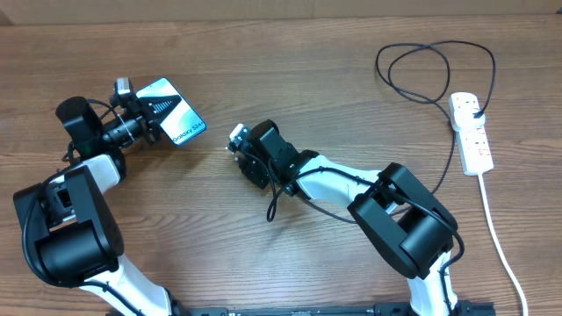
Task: Plug charger to phone and switch on socket
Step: 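Lower the right gripper onto the black cable's USB-C plug and grasp it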
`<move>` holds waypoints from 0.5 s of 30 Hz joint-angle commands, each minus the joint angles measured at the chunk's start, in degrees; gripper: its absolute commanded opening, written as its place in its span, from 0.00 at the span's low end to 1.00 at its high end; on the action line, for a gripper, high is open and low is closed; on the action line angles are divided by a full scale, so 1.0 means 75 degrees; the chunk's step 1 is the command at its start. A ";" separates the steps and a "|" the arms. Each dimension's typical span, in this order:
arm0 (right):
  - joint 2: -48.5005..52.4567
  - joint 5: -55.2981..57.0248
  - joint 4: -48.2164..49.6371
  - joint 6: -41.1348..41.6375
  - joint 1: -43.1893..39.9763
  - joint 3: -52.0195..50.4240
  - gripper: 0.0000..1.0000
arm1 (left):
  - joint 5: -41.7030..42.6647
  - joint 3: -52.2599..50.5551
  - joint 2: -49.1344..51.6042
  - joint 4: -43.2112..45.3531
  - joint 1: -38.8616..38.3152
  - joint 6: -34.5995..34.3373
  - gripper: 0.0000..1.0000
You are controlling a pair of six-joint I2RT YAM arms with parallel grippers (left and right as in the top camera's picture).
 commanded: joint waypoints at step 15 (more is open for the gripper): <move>0.0195 -0.0015 -0.0551 -0.0061 -0.0026 -0.0082 0.21 | 0.0233 0.0236 0.0044 0.0087 -0.0006 0.0172 0.04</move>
